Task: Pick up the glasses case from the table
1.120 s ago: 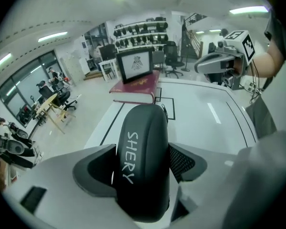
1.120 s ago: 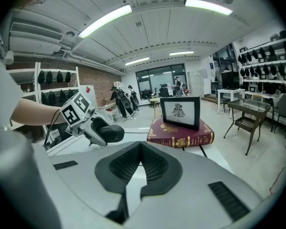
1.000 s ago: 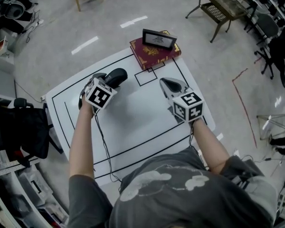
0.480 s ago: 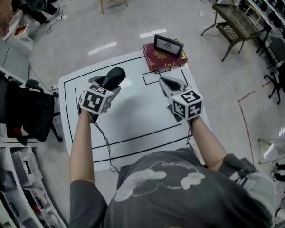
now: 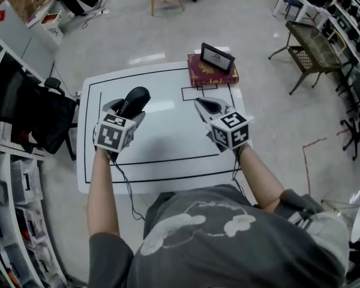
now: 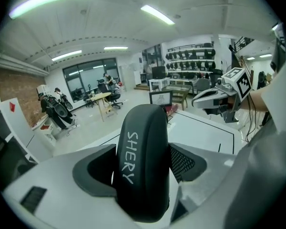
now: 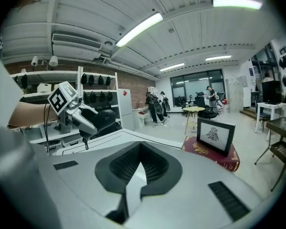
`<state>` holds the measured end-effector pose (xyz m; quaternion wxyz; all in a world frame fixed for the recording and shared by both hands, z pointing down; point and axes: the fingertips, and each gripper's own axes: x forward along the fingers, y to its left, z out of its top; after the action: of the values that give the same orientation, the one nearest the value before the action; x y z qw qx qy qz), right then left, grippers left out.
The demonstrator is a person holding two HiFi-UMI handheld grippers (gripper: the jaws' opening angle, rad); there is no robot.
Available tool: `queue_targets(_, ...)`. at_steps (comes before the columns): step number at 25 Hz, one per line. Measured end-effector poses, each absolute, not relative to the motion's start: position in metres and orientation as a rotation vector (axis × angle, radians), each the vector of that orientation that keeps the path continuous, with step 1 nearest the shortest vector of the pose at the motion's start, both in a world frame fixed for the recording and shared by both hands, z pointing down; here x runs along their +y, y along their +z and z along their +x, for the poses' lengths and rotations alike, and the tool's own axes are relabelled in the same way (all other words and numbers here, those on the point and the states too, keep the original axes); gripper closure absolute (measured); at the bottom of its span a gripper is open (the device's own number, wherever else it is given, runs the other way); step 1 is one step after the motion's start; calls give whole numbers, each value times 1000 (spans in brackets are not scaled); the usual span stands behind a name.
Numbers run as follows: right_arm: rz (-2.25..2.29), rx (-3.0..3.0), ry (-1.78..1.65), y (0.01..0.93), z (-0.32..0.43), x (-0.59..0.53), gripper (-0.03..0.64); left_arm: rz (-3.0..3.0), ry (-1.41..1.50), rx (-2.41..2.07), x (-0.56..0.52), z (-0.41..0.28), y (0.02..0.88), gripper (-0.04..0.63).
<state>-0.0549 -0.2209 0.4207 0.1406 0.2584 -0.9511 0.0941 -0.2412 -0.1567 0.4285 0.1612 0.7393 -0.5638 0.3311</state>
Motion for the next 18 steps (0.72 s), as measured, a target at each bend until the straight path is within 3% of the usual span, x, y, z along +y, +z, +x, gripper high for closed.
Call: queue_targets(18, 452, -2807, 300, 462, 26, -162, 618, 1826, 438, -1868, -29, -132, 439, 264)
